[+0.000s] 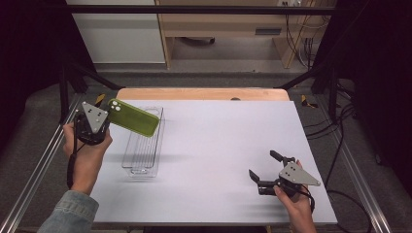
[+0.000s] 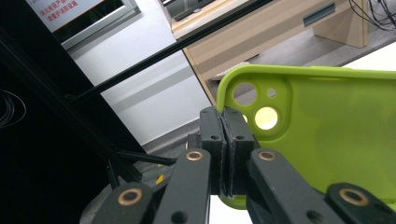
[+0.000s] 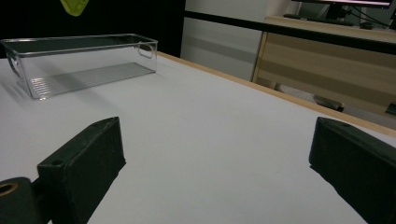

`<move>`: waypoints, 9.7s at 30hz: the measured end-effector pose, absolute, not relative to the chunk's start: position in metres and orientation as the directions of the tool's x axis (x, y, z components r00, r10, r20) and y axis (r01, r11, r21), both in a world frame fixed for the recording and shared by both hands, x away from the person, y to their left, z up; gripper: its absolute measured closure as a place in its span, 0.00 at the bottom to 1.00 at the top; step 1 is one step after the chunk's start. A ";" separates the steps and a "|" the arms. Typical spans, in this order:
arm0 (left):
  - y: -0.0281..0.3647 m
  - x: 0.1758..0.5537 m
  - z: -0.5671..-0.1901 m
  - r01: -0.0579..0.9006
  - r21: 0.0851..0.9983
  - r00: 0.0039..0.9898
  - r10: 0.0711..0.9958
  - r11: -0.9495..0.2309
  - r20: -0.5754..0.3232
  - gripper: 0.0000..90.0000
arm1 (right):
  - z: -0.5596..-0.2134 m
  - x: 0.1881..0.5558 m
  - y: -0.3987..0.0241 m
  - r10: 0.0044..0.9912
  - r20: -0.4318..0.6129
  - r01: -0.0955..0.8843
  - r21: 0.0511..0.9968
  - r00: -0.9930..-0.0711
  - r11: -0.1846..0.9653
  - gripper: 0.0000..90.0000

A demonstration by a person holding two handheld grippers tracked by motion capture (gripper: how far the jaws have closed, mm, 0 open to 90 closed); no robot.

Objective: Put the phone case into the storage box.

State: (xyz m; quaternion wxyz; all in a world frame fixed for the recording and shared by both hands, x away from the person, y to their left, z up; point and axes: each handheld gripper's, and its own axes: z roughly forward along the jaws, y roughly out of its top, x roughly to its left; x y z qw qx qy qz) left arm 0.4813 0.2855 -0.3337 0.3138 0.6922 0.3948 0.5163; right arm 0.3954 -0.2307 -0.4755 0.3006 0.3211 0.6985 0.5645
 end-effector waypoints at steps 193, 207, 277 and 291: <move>0.215 0.575 -0.405 0.082 0.109 0.173 0.122 -0.991 0.977 0.98 | -0.481 0.397 -0.233 0.803 0.006 0.112 0.991 -0.596 0.075 0.04; 0.208 0.574 -0.409 0.064 0.069 0.177 0.080 -0.996 0.981 0.98 | -0.481 0.397 -0.233 0.802 0.005 0.110 0.991 -0.598 0.076 0.04; 0.205 0.581 -0.418 0.048 0.011 0.156 0.018 -0.999 0.988 0.98 | -0.481 0.397 -0.233 0.805 0.009 0.118 0.990 -0.593 0.075 0.04; 0.202 0.584 -0.420 0.033 0.016 0.178 0.021 -0.999 0.984 0.97 | -0.481 0.397 -0.234 0.806 0.010 0.119 0.990 -0.592 0.075 0.04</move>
